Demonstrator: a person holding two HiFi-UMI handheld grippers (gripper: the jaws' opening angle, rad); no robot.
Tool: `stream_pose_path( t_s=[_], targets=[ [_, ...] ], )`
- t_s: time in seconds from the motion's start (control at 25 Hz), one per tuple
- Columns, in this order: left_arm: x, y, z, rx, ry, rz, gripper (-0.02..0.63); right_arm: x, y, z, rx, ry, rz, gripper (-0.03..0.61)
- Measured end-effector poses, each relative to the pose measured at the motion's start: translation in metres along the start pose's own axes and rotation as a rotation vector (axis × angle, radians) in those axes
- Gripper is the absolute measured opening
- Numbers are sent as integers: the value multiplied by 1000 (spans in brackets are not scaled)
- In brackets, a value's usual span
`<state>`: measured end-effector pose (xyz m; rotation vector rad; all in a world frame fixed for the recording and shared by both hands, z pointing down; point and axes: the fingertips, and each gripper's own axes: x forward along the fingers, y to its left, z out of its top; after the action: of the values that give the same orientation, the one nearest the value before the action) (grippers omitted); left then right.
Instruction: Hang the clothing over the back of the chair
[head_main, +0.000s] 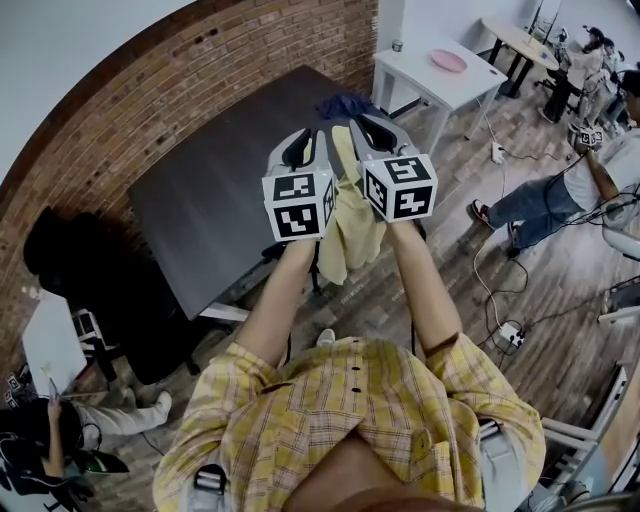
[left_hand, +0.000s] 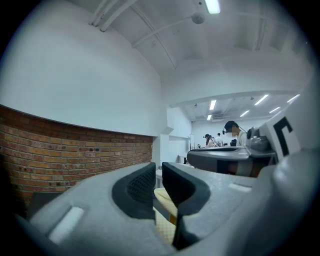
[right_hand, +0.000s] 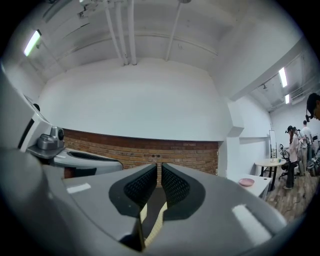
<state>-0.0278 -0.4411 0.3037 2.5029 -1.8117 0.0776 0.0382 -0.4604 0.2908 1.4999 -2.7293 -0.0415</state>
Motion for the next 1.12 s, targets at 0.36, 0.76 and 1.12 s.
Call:
stream_pose_path(
  t_s=[0.36, 0.76, 1.12],
  targets=[
    [-38, -21, 8, 1, -39, -4, -2, -41, 16, 10, -9, -34, 4, -7],
    [-77, -41, 9, 6, -67, -15, -2, -82, 35, 17, -17, -64, -5, -6],
    [-108, -65, 6, 25, -101, -48, -2, -125, 45, 22, -10, -137, -46, -7]
  ],
)
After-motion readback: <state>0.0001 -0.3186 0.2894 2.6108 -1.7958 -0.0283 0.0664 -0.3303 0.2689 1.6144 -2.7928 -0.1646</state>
